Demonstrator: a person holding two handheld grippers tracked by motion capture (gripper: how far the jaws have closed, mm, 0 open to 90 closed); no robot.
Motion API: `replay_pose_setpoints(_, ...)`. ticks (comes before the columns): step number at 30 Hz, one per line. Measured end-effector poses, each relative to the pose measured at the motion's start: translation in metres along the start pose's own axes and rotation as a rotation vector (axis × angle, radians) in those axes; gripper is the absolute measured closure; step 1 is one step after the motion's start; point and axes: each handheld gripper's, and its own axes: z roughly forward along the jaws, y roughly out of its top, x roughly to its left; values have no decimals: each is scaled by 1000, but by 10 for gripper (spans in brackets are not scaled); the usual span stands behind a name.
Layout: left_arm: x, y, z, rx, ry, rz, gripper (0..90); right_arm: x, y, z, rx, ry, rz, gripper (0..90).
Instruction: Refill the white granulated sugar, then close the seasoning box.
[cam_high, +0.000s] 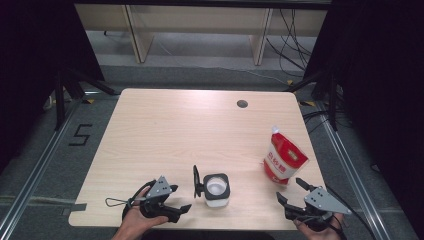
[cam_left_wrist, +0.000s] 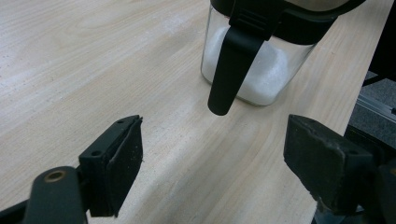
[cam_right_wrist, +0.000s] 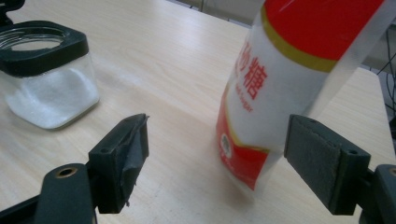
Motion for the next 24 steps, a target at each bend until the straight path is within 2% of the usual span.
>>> replay_pose_setpoints(1,0,0,0,-1,-1,2,195,2,0,-1,15,6,13,231)
replay_pose_setpoints(2,0,0,0,-2,0,-4,195,2,-1,0,3,10,0,230)
replay_pose_setpoints(4,0,0,0,-7,-3,2,195,6,-1,-1,31,29,29,230)
replay_pose_setpoints(5,0,0,0,-6,-2,3,195,5,-1,0,7,27,-13,230)
replay_pose_setpoints(6,0,0,0,-5,-2,3,195,6,-1,0,10,33,-11,230)
replay_pose_setpoints(8,0,0,0,-6,-1,4,195,12,-2,-2,44,49,46,232)
replay_pose_setpoints(9,0,0,0,-5,-1,4,195,10,-3,-1,26,46,5,232)
replay_pose_setpoints(11,0,0,0,-6,-1,5,195,10,-4,-1,27,63,-8,232)
replay_pose_setpoints(12,0,0,0,-10,-1,0,195,13,-5,-1,37,64,17,232)
replay_pose_setpoints(14,0,0,0,-10,-1,0,195,12,-5,-2,36,69,-9,232)
replay_pose_setpoints(17,0,0,0,-12,-3,-4,195,15,-7,-3,64,94,10,231)
replay_pose_setpoints(18,0,0,1,-12,-3,-3,195,15,-7,-2,48,85,-8,231)
replay_pose_setpoints(21,0,0,0,-11,-2,-4,195,17,-8,-3,57,88,-11,231)
replay_pose_setpoints(22,0,0,0,-7,-2,3,194,20,-9,-5,76,91,27,231)
replay_pose_setpoints(23,2,1,-1,1,-5,18,195,18,-9,-4,62,90,-7,231)
replay_pose_setpoints(24,1,1,0,-14,-10,9,195,18,-9,-4,59,94,3,230)
